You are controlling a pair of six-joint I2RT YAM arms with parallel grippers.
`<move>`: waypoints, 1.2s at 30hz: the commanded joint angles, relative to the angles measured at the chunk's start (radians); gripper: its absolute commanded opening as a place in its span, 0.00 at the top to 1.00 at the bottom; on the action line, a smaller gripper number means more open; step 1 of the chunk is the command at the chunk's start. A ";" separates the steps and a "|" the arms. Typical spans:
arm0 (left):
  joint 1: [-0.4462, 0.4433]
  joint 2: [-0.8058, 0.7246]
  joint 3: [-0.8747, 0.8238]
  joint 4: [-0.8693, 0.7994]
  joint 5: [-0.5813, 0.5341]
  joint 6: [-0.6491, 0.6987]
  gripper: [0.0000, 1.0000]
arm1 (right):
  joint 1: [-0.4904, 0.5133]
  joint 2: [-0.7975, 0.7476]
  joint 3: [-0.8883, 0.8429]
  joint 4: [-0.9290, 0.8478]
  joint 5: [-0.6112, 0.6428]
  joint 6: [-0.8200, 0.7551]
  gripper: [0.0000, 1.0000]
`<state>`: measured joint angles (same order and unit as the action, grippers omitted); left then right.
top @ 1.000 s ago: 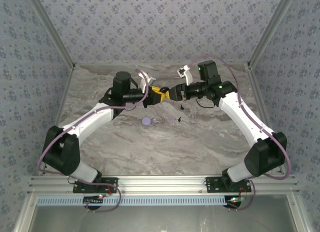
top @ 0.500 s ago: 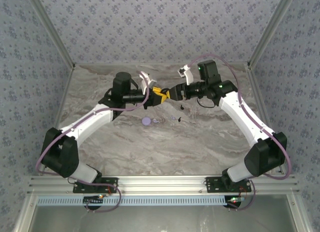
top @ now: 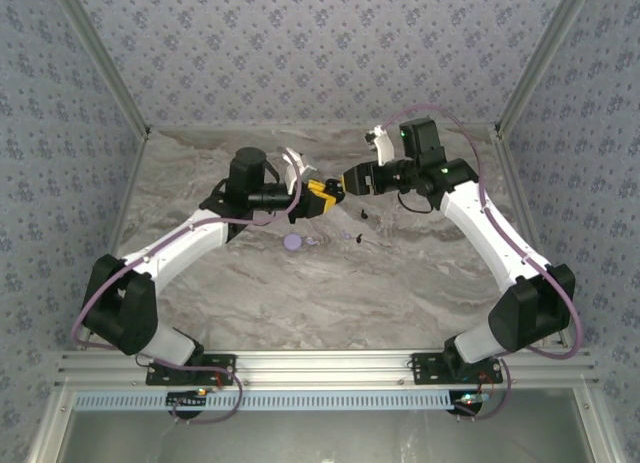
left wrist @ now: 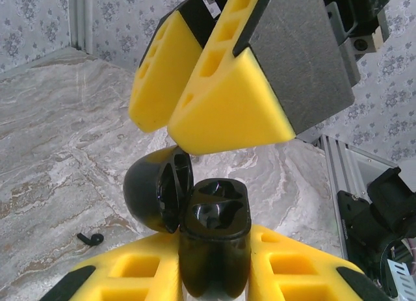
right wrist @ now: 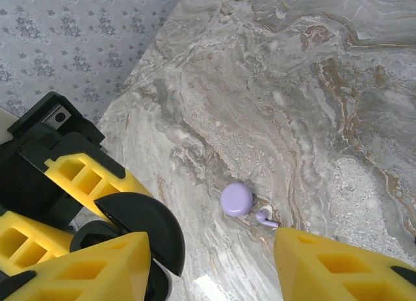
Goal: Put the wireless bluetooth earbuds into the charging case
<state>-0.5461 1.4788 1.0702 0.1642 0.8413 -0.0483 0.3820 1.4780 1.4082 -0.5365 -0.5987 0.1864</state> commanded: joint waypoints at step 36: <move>0.003 -0.157 -0.259 0.192 -0.152 -0.163 0.76 | -0.131 0.534 0.143 -0.187 0.160 -0.009 0.79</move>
<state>-0.5369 1.3548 0.8158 0.3515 0.6991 -0.2085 0.2466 1.9633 1.4910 -0.6727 -0.4015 0.2016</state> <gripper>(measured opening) 0.242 0.226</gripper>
